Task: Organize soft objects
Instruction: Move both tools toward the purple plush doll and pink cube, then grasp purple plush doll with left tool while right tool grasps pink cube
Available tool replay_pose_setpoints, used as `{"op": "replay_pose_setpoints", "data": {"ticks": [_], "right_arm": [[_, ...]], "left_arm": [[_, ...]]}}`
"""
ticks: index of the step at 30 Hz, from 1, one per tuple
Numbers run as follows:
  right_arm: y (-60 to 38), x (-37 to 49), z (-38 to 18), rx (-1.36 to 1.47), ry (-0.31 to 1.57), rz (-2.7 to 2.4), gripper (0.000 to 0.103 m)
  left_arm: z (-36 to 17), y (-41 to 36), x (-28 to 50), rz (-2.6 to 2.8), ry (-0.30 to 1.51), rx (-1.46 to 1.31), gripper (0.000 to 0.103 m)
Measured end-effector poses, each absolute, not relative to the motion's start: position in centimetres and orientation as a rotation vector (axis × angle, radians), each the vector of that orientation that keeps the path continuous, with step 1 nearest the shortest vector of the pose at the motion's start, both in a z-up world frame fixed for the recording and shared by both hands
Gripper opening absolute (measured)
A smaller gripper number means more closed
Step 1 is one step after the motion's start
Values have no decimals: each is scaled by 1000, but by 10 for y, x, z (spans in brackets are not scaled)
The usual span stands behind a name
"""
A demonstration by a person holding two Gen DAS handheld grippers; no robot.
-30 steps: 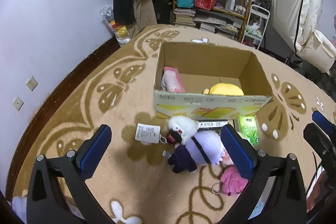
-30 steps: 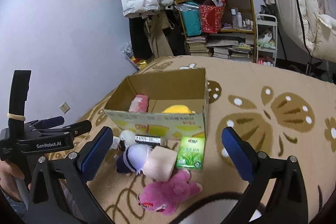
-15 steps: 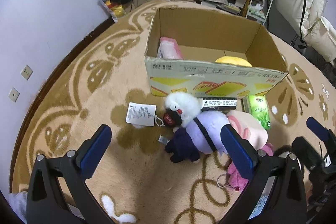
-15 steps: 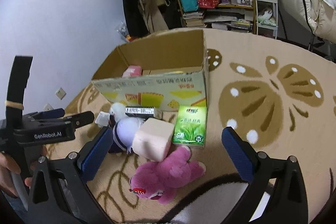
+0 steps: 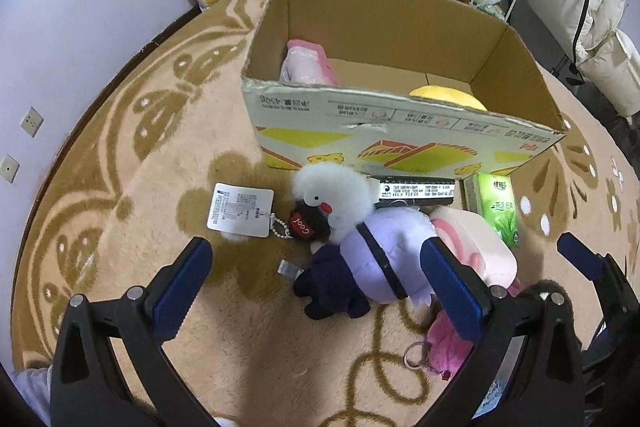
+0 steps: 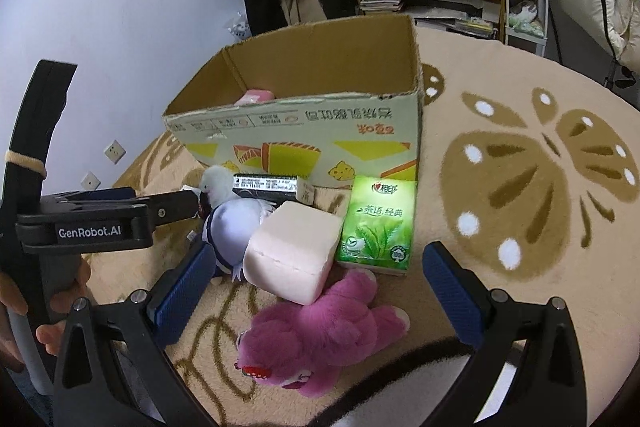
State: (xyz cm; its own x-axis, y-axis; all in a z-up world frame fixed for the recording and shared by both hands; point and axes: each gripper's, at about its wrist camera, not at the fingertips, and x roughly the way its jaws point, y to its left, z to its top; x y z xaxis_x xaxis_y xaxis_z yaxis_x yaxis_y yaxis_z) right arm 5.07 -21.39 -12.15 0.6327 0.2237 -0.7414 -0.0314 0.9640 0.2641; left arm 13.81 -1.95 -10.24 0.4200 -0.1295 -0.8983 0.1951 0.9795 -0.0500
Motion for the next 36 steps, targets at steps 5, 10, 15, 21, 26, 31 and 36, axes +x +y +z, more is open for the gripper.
{"op": "replay_pose_setpoints", "data": {"ticks": [5, 10, 15, 21, 26, 31, 36], "right_arm": [[-207, 58, -131, 211, 908, 163, 103], [-202, 65, -139, 181, 927, 160, 103], [-201, 68, -142, 174, 936, 166, 103], [-201, 73, -145, 180, 936, 173, 95], [-205, 78, -150, 238, 947, 203, 88], [-203, 77, -152, 228, 948, 197, 88], [-198, 73, -152, 184, 943, 200, 84]], "left_arm": [[-111, -21, 144, -207, 1148, 52, 103], [-116, -23, 150, -209, 1163, 41, 103], [-121, -25, 153, -222, 1174, 36, 103], [-126, -31, 154, -250, 1189, 43, 103], [-130, -38, 154, -264, 1199, 57, 103], [-133, -43, 155, -274, 1209, 64, 103], [-139, -48, 155, -283, 1214, 86, 103]]}}
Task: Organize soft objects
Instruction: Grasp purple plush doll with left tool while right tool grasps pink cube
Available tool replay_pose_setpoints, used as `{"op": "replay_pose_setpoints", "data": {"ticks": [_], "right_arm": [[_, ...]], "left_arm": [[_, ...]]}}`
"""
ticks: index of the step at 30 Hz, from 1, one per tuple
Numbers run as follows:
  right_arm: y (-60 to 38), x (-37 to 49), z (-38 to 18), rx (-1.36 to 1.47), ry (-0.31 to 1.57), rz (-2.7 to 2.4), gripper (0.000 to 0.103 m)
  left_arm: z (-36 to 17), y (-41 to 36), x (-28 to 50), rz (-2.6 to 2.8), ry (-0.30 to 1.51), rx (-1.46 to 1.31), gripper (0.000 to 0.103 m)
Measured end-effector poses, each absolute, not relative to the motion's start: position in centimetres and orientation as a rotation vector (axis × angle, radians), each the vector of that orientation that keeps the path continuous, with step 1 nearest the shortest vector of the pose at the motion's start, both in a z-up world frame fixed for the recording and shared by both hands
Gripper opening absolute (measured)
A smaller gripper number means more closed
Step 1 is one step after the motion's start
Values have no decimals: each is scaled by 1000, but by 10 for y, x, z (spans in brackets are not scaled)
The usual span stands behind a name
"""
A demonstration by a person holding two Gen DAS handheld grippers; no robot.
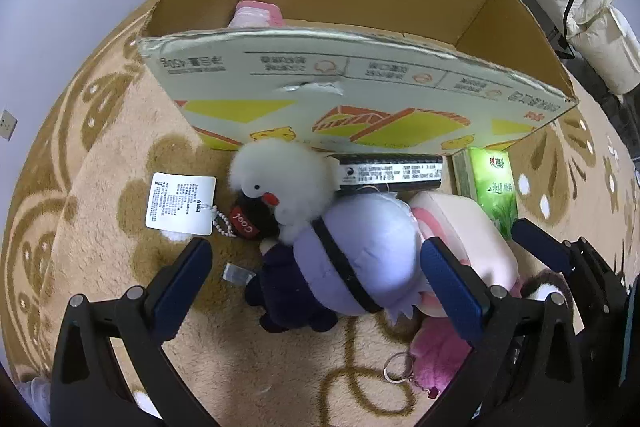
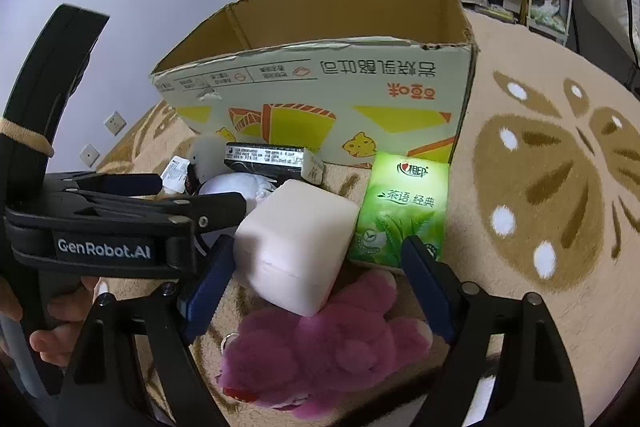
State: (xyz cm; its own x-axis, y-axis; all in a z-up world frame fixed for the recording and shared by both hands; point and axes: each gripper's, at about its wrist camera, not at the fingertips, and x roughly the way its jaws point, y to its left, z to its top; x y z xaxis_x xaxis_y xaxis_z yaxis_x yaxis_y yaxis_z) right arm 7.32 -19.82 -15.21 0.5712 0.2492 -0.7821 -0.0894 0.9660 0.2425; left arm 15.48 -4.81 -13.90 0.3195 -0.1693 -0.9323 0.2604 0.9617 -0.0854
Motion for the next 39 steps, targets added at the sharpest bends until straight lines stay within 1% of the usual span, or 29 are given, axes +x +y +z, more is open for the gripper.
{"op": "replay_pose_setpoints", "data": {"ticks": [1, 2, 7, 13, 17, 19, 20, 29, 36, 39], "right_arm": [[-197, 73, -152, 183, 939, 216, 75], [-195, 73, -152, 183, 939, 229, 70], [-186, 73, -152, 136, 937, 237, 63], [-189, 71, -152, 145, 946, 235, 61], [-192, 70, -151, 162, 944, 240, 52], [-192, 70, -152, 157, 947, 232, 51], [-192, 70, -152, 156, 949, 231, 48], [-204, 69, -153, 202, 956, 223, 37], [-212, 68, -153, 233, 951, 213, 35], [-218, 67, -152, 260, 941, 201, 34]], "left_arm": [[-139, -50, 154, -283, 1212, 93, 103], [-140, -52, 154, -285, 1210, 101, 103], [-143, -61, 151, -280, 1211, 120, 103], [-151, -66, 147, -282, 1226, 84, 103], [-157, -55, 150, -286, 1232, 66, 102], [-161, -53, 152, -289, 1241, 51, 102], [-164, -53, 152, -292, 1250, 46, 103], [-183, -53, 157, -302, 1277, 27, 103], [-192, -40, 159, -319, 1298, -3, 102], [-196, -39, 156, -326, 1290, 15, 100]]}}
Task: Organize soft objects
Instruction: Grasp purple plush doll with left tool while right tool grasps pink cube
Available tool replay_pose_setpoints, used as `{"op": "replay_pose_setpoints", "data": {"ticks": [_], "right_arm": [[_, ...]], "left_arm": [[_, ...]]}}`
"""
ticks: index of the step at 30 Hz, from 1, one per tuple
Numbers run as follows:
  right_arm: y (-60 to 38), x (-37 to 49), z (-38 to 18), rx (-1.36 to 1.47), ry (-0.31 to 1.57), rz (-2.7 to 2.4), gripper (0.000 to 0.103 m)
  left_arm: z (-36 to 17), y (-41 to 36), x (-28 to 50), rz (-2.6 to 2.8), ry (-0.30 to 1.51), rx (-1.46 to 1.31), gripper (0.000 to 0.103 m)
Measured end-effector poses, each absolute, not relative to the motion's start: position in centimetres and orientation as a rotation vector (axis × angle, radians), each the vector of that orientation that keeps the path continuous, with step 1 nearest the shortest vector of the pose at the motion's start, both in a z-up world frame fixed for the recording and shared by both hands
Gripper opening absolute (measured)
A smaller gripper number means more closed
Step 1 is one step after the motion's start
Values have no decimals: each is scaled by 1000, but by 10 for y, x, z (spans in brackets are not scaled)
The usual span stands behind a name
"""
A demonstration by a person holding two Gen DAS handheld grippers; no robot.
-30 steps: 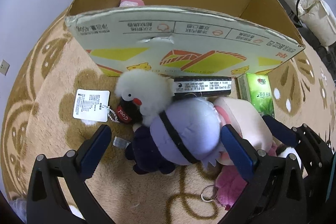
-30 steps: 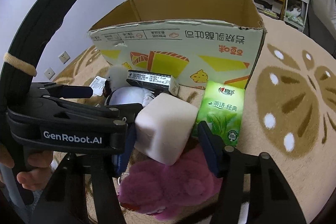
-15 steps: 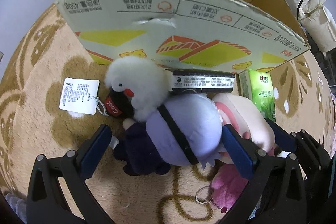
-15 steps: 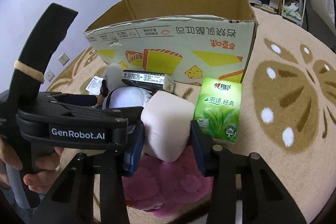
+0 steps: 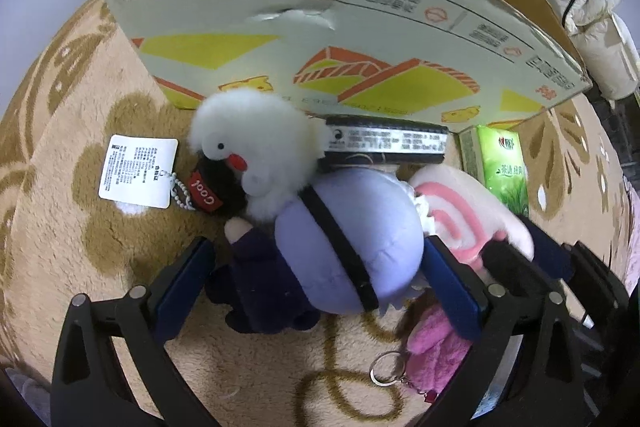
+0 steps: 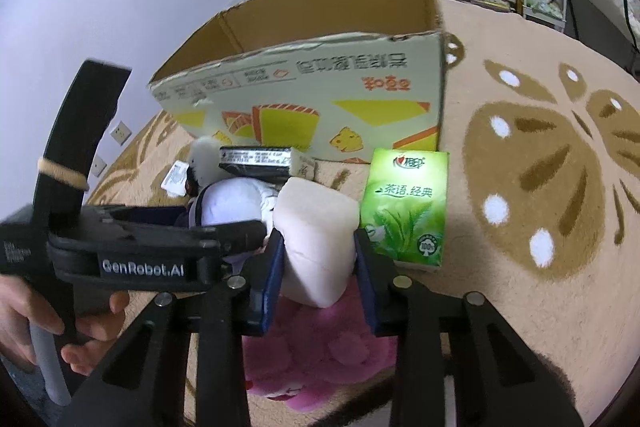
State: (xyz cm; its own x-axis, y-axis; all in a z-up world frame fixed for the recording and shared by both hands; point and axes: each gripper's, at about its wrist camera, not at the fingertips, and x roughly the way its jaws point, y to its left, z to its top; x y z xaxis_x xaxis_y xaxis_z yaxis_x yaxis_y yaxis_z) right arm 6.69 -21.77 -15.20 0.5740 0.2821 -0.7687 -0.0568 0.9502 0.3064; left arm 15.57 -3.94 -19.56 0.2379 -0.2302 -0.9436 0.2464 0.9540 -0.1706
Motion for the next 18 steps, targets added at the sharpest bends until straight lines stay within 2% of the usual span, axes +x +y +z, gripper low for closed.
{"op": "replay_pose_setpoints", "data": {"ticks": [8, 18], "right_arm": [[-226, 65, -148, 312, 918, 181, 32], [-240, 63, -141, 364, 888, 146, 32]], "left_arm": [[-198, -46, 145, -338, 1251, 101, 97], [-220, -58, 144, -336, 1284, 203, 103]]}}
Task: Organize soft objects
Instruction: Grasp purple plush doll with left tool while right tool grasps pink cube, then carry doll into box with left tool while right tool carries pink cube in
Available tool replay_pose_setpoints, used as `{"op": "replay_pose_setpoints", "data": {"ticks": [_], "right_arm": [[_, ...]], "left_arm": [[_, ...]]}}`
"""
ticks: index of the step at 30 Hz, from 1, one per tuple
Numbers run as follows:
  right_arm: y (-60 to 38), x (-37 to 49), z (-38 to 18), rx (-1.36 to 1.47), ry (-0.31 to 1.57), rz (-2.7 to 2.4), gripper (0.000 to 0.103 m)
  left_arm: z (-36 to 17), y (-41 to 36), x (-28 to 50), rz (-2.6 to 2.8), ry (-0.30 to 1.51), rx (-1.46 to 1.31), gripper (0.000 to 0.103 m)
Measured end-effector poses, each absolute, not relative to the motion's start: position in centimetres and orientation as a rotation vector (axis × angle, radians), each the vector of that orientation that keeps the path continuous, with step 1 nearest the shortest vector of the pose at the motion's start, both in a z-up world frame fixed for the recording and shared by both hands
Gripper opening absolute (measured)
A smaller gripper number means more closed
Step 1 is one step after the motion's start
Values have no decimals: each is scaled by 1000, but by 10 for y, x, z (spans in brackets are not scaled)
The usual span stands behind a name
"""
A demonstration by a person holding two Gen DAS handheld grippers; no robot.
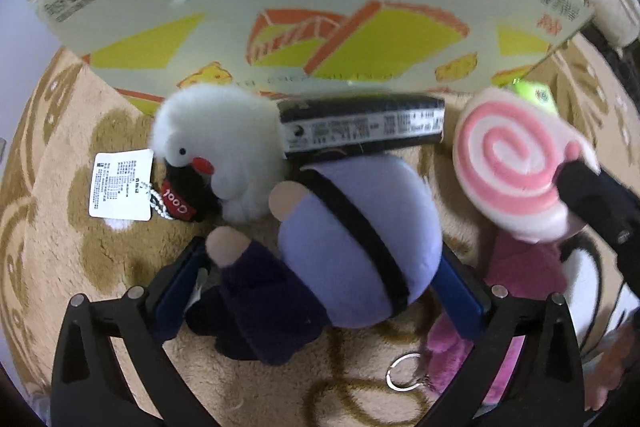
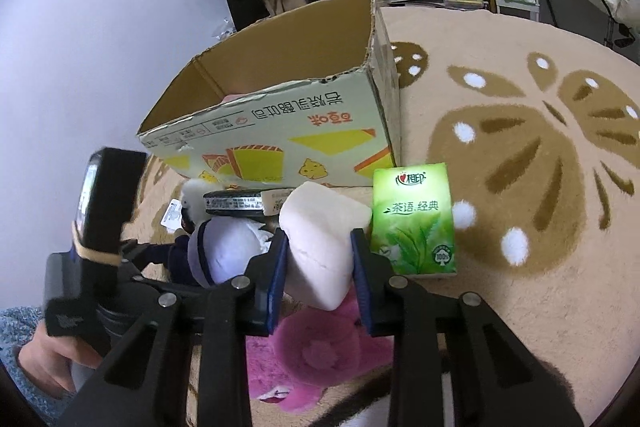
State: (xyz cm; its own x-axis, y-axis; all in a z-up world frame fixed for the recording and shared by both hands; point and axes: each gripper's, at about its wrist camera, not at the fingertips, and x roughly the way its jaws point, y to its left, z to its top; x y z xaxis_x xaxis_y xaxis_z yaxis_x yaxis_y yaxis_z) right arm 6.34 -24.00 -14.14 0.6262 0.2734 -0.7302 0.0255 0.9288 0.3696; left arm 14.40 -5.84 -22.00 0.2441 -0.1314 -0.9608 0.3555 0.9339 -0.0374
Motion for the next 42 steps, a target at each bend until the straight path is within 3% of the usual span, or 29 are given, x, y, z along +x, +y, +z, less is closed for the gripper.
{"op": "replay_pose_setpoints", "data": {"ticks": [2, 7, 13, 42], "right_arm": [[-239, 64, -141, 352, 890, 149, 32], [-238, 65, -141, 357, 888, 148, 32], [-240, 66, -142, 358, 881, 148, 32], [-237, 37, -98, 294, 711, 106, 30]], "left_arm": [[-222, -62, 142, -330, 1272, 237, 102], [-217, -71, 132, -347, 1245, 230, 86], [-206, -74, 114, -311, 1202, 287, 78], [-95, -10, 96, -73, 906, 205, 79]]}}
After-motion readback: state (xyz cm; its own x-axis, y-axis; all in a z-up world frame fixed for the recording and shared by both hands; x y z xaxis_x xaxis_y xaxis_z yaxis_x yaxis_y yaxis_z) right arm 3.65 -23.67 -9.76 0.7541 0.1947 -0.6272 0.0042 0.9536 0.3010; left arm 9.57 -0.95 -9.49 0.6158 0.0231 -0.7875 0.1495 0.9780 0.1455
